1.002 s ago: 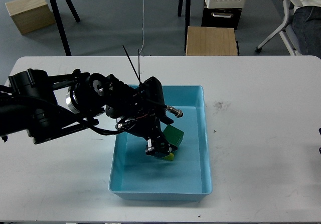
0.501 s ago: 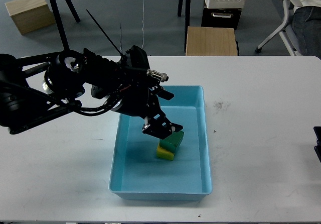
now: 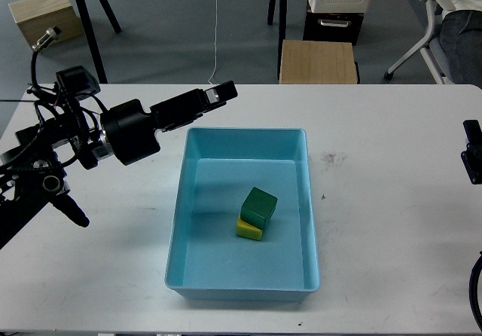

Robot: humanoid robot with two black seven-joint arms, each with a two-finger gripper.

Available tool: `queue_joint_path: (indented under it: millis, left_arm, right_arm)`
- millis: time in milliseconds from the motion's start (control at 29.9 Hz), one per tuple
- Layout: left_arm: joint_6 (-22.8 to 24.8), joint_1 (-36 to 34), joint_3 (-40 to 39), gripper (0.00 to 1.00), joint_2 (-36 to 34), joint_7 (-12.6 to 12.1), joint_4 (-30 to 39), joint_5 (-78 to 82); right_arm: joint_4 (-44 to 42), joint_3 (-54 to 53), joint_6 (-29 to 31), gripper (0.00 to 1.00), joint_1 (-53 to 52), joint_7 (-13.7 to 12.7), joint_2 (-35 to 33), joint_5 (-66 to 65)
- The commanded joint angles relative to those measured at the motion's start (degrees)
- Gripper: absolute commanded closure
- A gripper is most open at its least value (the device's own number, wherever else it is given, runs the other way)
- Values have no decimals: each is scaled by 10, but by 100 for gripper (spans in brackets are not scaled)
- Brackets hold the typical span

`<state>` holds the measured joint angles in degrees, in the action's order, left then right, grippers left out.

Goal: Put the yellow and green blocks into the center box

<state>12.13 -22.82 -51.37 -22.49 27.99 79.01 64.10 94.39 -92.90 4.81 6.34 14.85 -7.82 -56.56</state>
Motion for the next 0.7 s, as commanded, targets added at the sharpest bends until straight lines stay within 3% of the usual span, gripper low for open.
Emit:
queue_joint_path:
  millis: [0, 167, 367, 668]
  left_arm:
    - [-39, 58, -26, 0, 14, 0, 1, -177]
    - [-58, 88, -29, 0, 18, 0, -3, -437]
    - [-48, 132, -24, 0, 17, 0, -2, -619]
    - [77, 208, -22, 0, 37, 0, 14, -787]
  right_arm:
    - [-7, 13, 2, 1, -33, -3, 4, 155]
    - [-22, 28, 5, 1, -42, -3, 0, 389]
    - [-23, 36, 16, 1, -1, -38, 4, 590]
    - [-24, 63, 117, 1, 71, -39, 65, 652]
